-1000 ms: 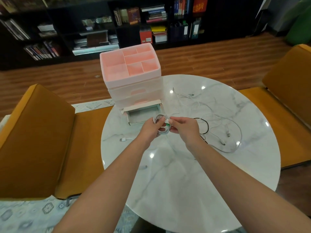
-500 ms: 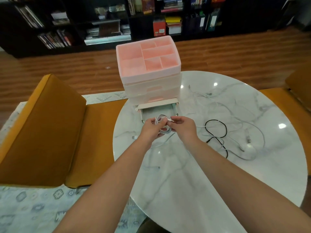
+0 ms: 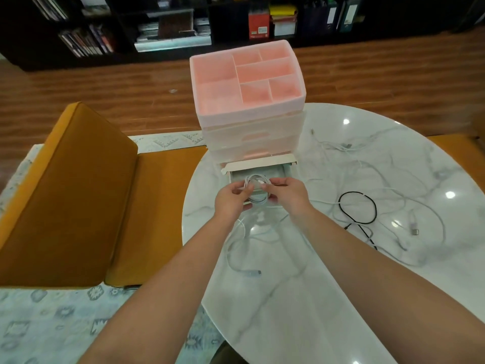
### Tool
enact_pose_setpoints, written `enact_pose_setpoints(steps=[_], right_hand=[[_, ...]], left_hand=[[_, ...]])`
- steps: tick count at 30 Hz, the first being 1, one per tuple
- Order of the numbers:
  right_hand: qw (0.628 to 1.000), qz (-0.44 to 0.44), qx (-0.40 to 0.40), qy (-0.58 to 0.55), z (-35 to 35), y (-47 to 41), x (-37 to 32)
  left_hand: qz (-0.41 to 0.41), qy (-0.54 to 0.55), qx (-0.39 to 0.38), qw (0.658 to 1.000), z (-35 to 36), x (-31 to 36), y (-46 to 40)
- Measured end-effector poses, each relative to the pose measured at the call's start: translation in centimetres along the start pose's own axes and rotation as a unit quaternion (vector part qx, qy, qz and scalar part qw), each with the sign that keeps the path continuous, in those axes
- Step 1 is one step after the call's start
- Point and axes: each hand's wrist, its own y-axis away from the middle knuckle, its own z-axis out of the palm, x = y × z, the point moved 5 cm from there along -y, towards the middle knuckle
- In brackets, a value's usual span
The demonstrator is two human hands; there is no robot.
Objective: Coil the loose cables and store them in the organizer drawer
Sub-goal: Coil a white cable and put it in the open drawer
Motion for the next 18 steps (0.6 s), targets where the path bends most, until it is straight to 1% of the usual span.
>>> enact_pose_setpoints(steps=[3, 5, 8, 11, 12, 14, 16, 18], right_hand=[[0.999, -0.01, 0.028, 0.025, 0.8, -1.5, -0.2], [0.998, -0.025, 0.044, 0.043, 1.4, -2.4, -0.3], [0.992, -0.055, 0.071, 0.083, 2.2, -3.8, -0.4], [0.983, -0.081, 0.09, 0.14, 2.9, -4.4, -1.0], [0.979, -0.086, 0.095, 0.156, 3.1, -4.6, -1.1], [0.978, -0.083, 0.1, 0.165, 3.2, -4.8, -0.8], [0.978, -0.066, 0.102, 0.168, 4.1, -6.0, -0.3], [0.978, -0.056, 0.098, 0.178, 4.3, -6.3, 0.0]], left_hand=[[0.016, -0.052, 0.05, 0.997, -0.9, -0.2, -1.4], [0.053, -0.134, 0.074, 0.987, -1.5, 0.2, -2.2], [0.111, -0.287, 0.124, 0.943, -2.4, 0.9, -2.7], [0.129, -0.402, 0.15, 0.894, -3.0, 0.7, -3.3], [0.132, -0.431, 0.153, 0.879, -3.1, 0.6, -3.5], [0.141, -0.463, 0.158, 0.861, -3.0, 0.5, -3.6], [0.151, -0.484, 0.169, 0.846, -3.1, 0.4, -4.3], [0.166, -0.517, 0.168, 0.823, -2.8, 0.5, -4.2]])
